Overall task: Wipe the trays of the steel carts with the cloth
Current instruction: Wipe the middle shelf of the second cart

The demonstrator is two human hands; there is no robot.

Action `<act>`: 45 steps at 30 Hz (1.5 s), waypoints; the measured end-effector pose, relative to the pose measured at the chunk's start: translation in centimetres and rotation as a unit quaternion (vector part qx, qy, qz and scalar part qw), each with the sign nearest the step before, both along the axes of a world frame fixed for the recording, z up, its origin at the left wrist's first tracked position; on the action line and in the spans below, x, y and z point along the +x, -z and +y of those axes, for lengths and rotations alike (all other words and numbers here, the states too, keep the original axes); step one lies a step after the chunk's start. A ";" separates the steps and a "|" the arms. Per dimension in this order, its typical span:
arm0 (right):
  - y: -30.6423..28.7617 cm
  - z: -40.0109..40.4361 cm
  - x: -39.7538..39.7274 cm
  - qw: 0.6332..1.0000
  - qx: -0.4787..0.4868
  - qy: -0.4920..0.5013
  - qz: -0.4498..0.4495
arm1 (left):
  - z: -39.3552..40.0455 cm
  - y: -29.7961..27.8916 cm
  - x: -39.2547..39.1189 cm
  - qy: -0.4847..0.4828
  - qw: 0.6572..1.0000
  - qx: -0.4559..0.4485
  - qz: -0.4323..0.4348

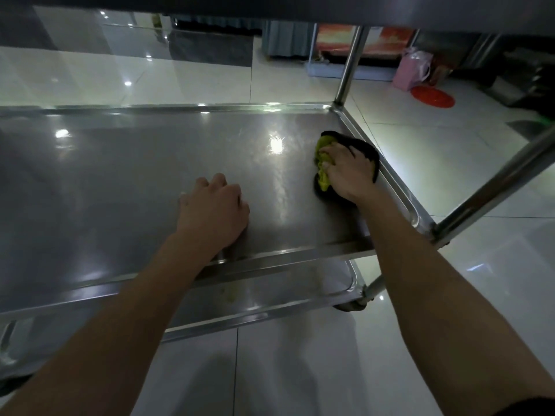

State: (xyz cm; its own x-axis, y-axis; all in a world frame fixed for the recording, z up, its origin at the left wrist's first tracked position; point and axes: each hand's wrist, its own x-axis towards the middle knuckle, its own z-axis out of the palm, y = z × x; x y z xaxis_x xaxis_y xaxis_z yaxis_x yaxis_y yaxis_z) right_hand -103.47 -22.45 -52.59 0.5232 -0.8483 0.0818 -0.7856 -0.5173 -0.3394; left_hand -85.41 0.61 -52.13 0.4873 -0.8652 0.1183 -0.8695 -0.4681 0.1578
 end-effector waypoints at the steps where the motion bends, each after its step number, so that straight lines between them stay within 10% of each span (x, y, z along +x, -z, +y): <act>1: 0.0 0.9 1.0 1.000 0.001 -0.013 0.001 | 0.1 0.0 0.0 0.002 1.000 -0.004 0.001; 16: 0.8 14.8 18.2 0.966 0.054 -0.253 0.017 | 10.9 -1.3 1.9 -0.020 0.999 -0.024 0.016; 30: -0.5 4.6 -0.6 0.998 0.038 -0.045 -0.005 | 9.7 -2.4 -7.0 0.015 0.997 -0.015 0.076; 45: 0.4 16.7 -7.7 0.990 0.017 -0.131 -0.043 | 7.8 -1.3 -14.1 0.099 0.990 -0.089 0.049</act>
State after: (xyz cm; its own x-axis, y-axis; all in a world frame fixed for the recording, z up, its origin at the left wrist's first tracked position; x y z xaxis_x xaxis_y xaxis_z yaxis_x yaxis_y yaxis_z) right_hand -111.21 -5.80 -52.95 0.7185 -0.6868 0.1099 -0.5927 -0.6872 -0.4200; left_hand -99.55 8.42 -50.87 0.3260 -0.9148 0.2382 -0.9181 -0.2464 0.3104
